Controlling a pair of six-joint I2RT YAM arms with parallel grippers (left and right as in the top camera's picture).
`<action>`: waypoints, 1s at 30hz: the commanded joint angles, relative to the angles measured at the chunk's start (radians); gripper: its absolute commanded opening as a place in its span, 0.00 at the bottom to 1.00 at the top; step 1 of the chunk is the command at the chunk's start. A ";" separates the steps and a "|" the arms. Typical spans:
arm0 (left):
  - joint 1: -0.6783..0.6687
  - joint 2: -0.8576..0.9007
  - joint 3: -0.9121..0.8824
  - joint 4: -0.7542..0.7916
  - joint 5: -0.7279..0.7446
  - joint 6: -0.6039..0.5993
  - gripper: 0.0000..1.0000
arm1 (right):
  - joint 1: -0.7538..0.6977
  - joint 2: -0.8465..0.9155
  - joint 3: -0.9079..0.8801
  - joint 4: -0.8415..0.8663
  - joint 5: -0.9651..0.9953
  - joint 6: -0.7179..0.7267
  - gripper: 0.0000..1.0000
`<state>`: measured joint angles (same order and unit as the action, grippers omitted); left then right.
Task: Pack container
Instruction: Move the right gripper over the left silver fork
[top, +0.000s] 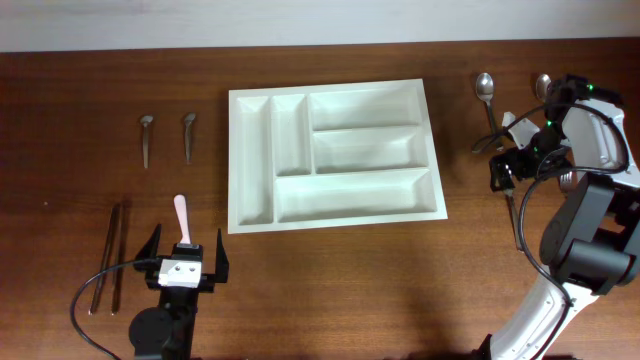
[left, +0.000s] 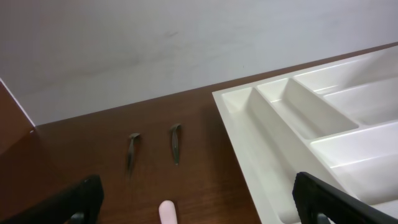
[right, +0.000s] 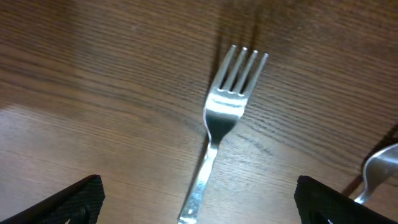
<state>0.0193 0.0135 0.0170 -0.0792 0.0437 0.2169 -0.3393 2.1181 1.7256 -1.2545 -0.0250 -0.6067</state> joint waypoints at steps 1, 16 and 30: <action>0.003 -0.008 -0.008 0.000 -0.007 -0.002 0.99 | -0.017 0.024 0.011 0.001 0.036 -0.018 0.99; 0.003 -0.008 -0.008 0.000 -0.007 -0.002 0.99 | -0.022 0.031 -0.127 0.075 0.076 0.149 0.99; 0.003 -0.008 -0.008 0.000 -0.007 -0.002 0.99 | -0.022 0.031 -0.212 0.156 0.071 0.220 0.99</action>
<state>0.0193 0.0135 0.0170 -0.0792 0.0437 0.2169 -0.3603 2.1342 1.5196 -1.1137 0.0376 -0.4019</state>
